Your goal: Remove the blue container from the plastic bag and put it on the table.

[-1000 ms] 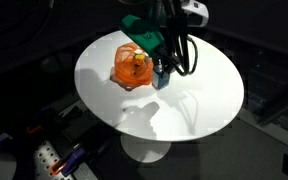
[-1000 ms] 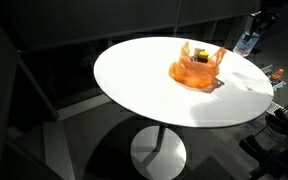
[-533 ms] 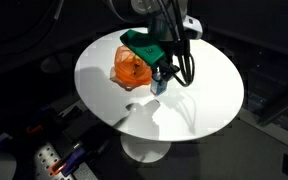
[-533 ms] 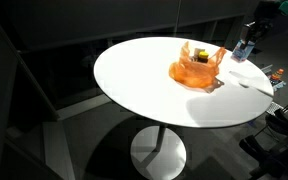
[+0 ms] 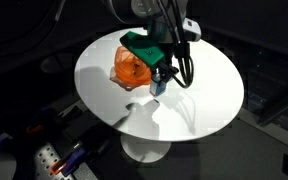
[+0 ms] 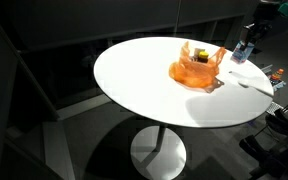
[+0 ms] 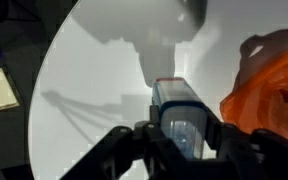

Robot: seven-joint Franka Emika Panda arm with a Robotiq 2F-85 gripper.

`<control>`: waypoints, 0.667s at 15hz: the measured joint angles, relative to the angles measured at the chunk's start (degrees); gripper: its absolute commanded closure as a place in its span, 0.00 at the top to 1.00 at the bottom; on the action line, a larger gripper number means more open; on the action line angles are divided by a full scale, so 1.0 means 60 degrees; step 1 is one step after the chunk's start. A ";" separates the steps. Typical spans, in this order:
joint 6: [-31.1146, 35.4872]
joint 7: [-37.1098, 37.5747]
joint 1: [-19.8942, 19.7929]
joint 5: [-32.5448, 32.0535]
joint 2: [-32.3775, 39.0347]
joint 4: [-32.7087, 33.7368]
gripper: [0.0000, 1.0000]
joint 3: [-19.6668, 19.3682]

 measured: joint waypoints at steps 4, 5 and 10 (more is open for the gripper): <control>0.0000 0.0000 0.0000 0.0000 0.0000 0.0000 0.19 0.0000; 0.0000 0.0000 0.0000 0.0000 0.0003 -0.0004 0.19 0.0000; 0.0091 0.0016 0.0006 0.0000 0.0470 0.0125 0.19 0.0042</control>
